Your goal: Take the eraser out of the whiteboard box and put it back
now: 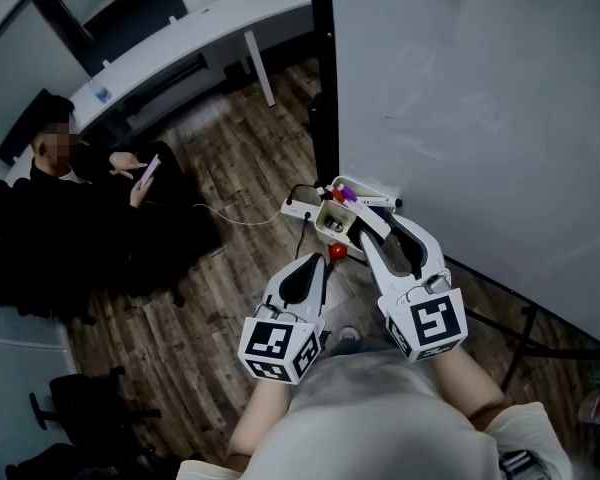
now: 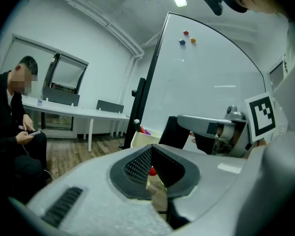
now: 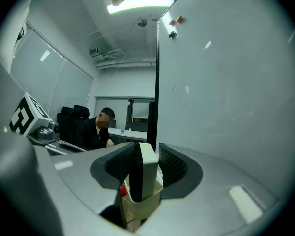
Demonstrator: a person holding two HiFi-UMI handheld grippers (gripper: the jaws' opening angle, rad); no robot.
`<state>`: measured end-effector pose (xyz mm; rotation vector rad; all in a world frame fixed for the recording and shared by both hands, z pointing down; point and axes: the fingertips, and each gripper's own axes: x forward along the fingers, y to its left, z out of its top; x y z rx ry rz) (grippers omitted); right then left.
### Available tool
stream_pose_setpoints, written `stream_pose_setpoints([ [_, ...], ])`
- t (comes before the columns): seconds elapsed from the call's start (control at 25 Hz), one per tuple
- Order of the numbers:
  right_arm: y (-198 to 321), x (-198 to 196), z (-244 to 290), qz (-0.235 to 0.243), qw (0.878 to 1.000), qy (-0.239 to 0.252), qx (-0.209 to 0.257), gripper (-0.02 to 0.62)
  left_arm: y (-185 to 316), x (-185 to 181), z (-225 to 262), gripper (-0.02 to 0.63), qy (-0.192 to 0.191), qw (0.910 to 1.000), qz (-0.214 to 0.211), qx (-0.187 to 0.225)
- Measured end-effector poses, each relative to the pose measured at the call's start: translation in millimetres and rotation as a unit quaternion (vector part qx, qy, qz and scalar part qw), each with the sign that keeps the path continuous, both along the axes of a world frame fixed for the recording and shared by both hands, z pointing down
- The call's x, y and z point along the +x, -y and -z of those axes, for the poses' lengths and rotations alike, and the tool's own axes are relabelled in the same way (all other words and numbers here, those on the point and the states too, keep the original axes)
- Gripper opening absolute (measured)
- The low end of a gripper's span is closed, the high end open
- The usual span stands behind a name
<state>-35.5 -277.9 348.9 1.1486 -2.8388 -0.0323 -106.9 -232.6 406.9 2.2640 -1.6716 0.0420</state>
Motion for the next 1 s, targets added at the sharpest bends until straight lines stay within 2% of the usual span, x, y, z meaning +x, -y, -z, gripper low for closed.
stream_pose_setpoints([
  [1.0,8,-7,-51,0.001,0.999,-0.023,-0.046,0.167,1,-2,-12,0.002,-0.004,0.9998,0.017,-0.006],
])
